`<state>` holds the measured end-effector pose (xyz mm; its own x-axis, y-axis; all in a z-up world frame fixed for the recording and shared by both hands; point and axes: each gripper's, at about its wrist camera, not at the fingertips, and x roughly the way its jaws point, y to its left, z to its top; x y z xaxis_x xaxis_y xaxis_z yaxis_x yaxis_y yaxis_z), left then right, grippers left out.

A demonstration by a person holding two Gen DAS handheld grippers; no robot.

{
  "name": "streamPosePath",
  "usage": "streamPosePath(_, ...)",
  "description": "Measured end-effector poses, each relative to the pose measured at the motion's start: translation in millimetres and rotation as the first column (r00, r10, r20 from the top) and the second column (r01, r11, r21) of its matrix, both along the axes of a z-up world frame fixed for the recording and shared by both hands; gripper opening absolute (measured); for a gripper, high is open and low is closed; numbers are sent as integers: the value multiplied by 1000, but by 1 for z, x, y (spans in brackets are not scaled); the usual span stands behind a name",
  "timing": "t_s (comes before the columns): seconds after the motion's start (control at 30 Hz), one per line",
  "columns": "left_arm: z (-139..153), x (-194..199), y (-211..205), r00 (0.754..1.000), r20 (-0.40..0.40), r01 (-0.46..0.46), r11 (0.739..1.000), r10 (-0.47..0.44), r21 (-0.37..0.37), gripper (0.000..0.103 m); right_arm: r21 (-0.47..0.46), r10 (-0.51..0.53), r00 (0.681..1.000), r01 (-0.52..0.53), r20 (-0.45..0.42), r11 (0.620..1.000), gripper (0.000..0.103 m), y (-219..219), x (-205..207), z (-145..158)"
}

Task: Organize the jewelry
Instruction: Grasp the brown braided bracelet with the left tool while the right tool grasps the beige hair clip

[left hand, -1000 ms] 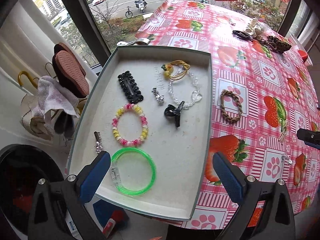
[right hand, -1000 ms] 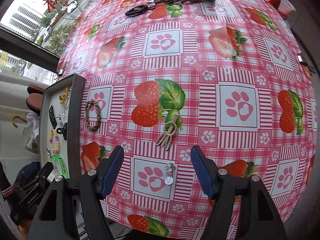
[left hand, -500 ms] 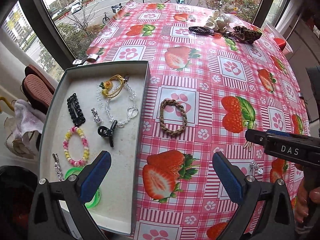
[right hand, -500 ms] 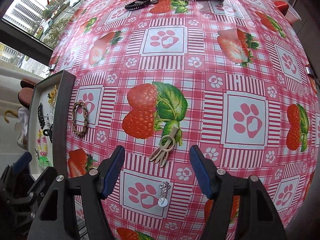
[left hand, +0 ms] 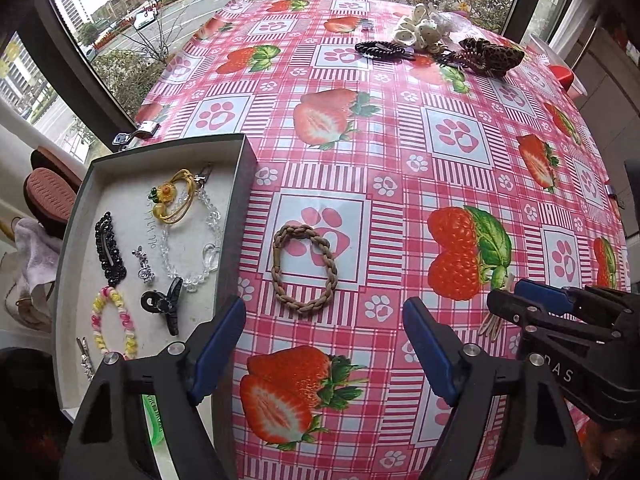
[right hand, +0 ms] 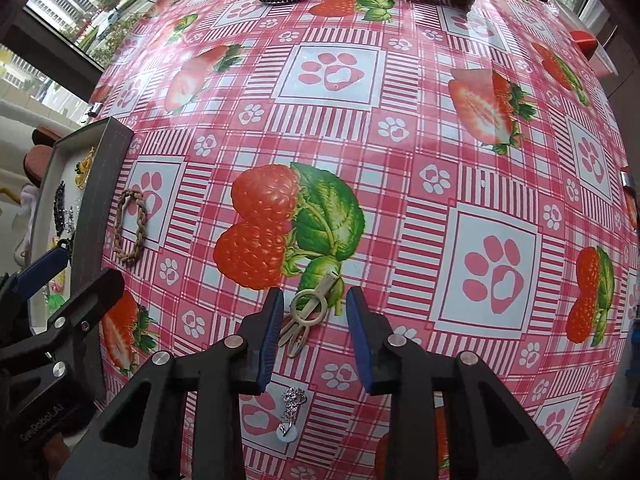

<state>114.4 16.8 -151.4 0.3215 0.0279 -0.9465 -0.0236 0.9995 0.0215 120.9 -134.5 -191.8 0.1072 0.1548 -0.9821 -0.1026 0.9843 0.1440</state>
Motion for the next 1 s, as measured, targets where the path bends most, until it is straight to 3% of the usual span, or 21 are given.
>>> streamPosePath(0.43, -36, 29, -5, 998, -53, -33, 999, 33, 0, 87, -65, 73, 997, -71, 31, 995, 27, 14, -2, -2)
streamPosePath(0.47, -39, 30, -5, 998, -59, -32, 999, 32, -2, 79, -74, 77, 996, -75, 34, 994, 23, 15, -2, -2)
streamPosePath(0.6, -40, 32, -6, 998, -55, -21, 1000, 21, 9, 73, -66, 75, 997, -72, 36, 995, 21, 14, -1, -3)
streamPosePath(0.7, -38, 31, -7, 999, -44, -3, 1000, 4, 29, 54, -55, 72, 997, -70, 37, 996, 21, 12, -1, -3)
streamPosePath(0.8, -34, 31, -6, 999, -34, 12, 1000, -11, 24, 28, -19, 57, 998, -56, 32, 998, 21, 3, -2, -3)
streamPosePath(0.83, -35, 32, -6, 999, -47, 12, 1000, -12, 0, 12, -8, 55, 998, -54, 30, 998, 21, 0, -2, -2)
streamPosePath(1.0, -32, 25, -5, 999, -42, 2, 999, -4, -46, 12, 23, 52, 998, -53, 37, 998, 21, -10, -6, 4)
